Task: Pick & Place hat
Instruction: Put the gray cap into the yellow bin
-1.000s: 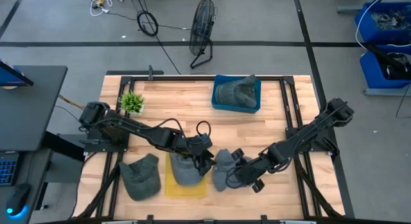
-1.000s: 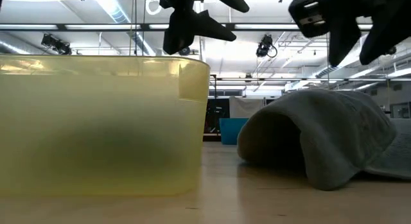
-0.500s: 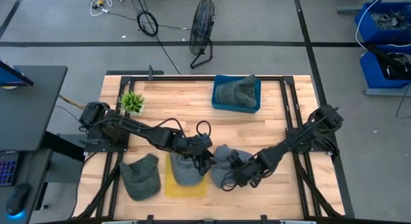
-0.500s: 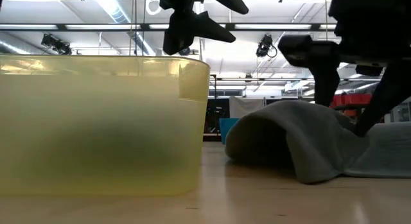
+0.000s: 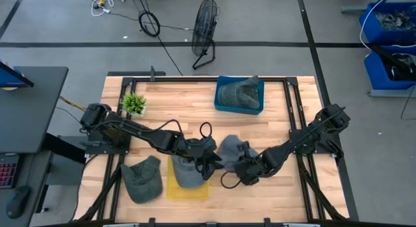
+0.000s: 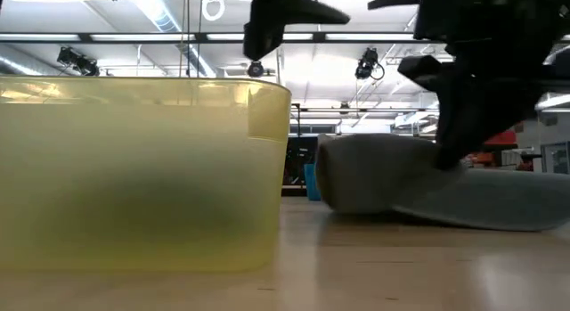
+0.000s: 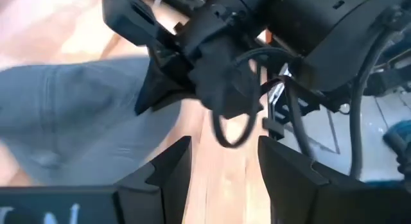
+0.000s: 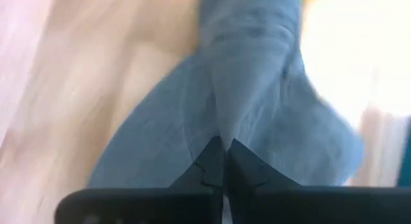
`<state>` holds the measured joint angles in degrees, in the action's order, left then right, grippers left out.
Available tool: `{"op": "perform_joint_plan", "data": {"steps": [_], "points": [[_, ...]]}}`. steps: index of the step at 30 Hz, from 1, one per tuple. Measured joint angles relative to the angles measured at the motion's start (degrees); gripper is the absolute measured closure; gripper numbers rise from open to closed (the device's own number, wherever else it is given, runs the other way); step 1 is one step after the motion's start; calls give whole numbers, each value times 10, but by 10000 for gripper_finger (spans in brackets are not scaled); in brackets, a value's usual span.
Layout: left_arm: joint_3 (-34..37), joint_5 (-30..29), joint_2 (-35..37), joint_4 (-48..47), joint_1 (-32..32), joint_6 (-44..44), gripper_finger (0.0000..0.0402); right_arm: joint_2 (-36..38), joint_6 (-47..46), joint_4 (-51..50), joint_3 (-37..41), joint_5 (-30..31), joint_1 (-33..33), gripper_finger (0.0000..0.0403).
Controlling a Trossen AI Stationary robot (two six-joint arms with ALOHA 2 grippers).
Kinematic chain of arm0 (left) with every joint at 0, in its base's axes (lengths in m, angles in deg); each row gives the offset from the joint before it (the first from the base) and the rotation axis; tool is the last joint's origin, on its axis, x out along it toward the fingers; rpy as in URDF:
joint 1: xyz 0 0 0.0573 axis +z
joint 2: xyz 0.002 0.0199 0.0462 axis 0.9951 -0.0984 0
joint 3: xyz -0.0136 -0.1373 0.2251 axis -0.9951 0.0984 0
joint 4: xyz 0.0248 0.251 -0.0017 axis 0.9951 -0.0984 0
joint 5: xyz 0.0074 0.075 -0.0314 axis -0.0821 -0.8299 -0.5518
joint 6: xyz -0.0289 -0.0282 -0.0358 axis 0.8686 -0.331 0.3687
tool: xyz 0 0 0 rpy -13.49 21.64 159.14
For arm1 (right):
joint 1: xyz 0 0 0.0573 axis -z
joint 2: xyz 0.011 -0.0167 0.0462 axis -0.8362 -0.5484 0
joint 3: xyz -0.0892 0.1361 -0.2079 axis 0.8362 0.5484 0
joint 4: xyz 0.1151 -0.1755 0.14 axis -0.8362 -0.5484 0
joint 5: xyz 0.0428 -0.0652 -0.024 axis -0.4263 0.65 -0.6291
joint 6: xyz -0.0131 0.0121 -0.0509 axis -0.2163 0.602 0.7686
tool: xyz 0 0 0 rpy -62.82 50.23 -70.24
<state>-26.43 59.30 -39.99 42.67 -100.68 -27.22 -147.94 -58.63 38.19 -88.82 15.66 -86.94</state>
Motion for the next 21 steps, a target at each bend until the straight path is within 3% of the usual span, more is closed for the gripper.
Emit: {"op": "perform_joint_plan", "data": {"steps": [4, 7, 14, 21], "points": [[0, -2, 0, 15, 12, -36, 218, 18, -111, 21, 0, 50, 0, 391], [-1, -4, -6, 19, 24, -86, 218, 24, -145, 36, 0, 104, 0, 394], [0, -3, -34, 15, 41, -328, 218, 24, -82, 80, 0, 62, 17, 399], [0, 7, -87, 15, 53, -352, 218, 24, -38, 105, 0, 67, 40, 398]]}}
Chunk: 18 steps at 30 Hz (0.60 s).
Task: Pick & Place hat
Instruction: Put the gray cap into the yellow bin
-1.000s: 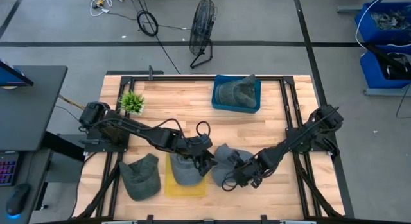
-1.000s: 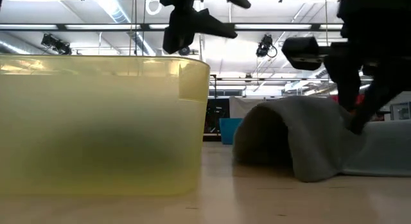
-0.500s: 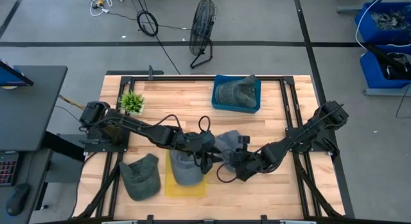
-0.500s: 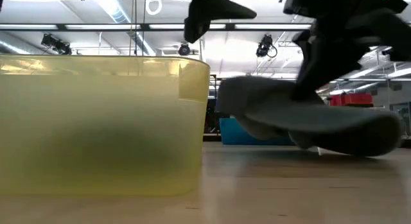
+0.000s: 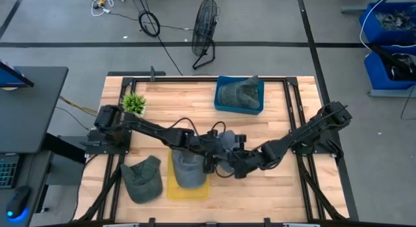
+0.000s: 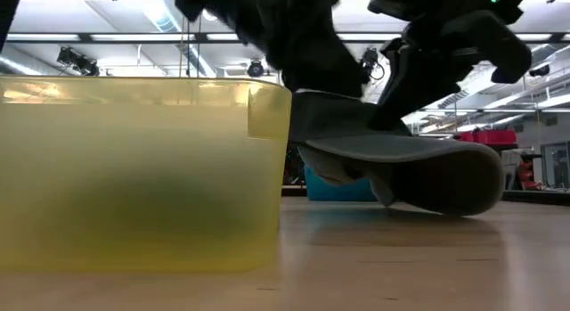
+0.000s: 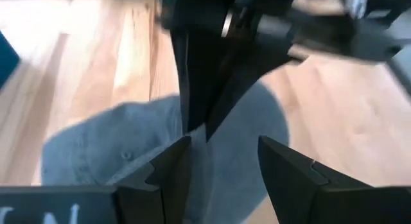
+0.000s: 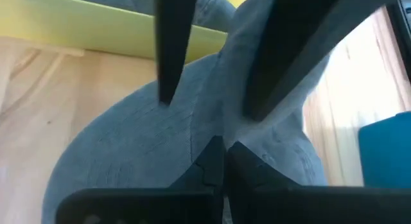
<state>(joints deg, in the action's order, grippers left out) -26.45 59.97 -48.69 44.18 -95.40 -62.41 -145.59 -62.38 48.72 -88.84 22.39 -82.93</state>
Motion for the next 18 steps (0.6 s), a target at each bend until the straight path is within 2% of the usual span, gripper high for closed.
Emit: {"op": "perform_joint_plan", "data": {"steps": [3, 8, 13, 18], "points": [[0, -4, -20, 3, 2, 0, 220, 0, 1, -1, 0, -5, 5, 398], [0, -42, -26, 8, 9, -3, 233, 0, 22, -1, 0, -17, 6, 398], [0, -48, -22, 50, 13, -10, 250, 0, 25, -2, 0, -21, 6, 398], [-9, -38, -21, 52, 12, -28, 261, 0, 35, -2, 0, -22, 6, 398]]}}
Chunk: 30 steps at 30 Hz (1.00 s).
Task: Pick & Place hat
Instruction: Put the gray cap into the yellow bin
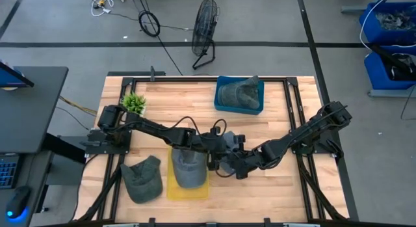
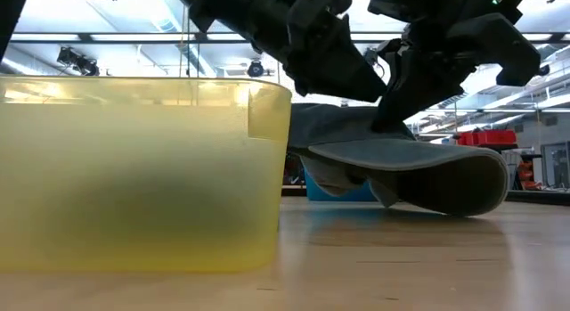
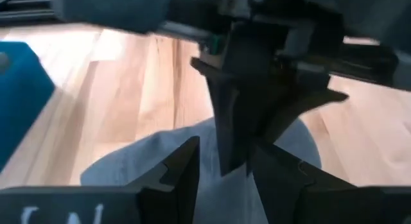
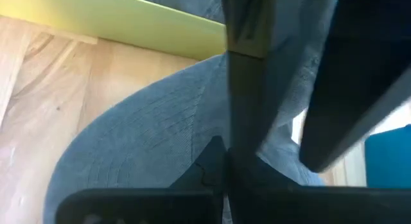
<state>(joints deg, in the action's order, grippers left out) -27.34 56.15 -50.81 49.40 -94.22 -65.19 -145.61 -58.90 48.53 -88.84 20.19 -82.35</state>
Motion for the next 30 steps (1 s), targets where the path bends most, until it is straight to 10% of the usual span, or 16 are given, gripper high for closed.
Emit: {"op": "perform_joint_plan", "data": {"steps": [13, 23, 30], "points": [[0, 24, -2, -76, 0, 4, 269, 0, 8, 2, 0, 21, 0, 398], [0, 24, -2, -78, 1, 5, 389, 0, 10, 10, 0, 20, 0, 385], [0, 24, 7, -86, 1, -14, 397, 0, 4, -24, -1, 12, -1, 341]]}}
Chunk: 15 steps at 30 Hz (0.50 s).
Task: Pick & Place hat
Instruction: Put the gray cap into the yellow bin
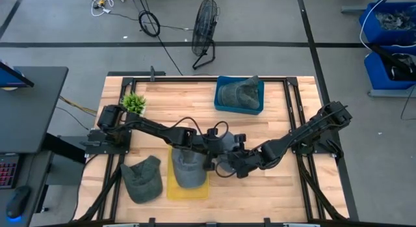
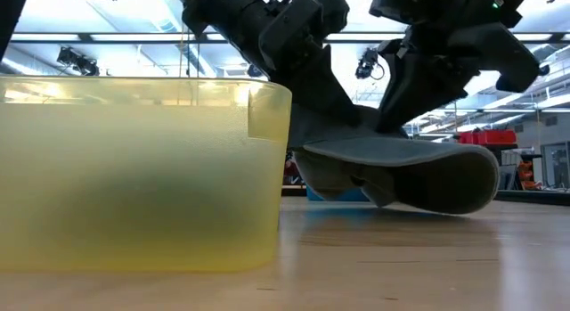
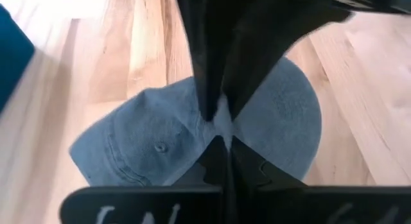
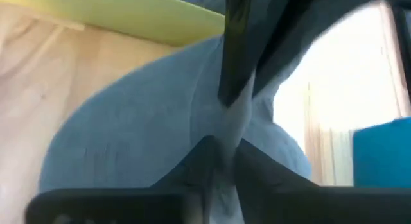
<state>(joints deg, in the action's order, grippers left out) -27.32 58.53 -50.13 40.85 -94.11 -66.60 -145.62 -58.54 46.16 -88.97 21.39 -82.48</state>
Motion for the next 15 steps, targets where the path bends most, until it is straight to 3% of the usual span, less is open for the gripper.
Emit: {"op": "perform_joint_plan", "data": {"steps": [8, 15], "points": [[-1, 0, 107, -89, -19, -53, 397, 32, -63, -109, 2, 63, -13, 297], [0, -18, 243, -226, -101, -55, 397, 100, -128, -152, 0, 70, -33, 282]]}}
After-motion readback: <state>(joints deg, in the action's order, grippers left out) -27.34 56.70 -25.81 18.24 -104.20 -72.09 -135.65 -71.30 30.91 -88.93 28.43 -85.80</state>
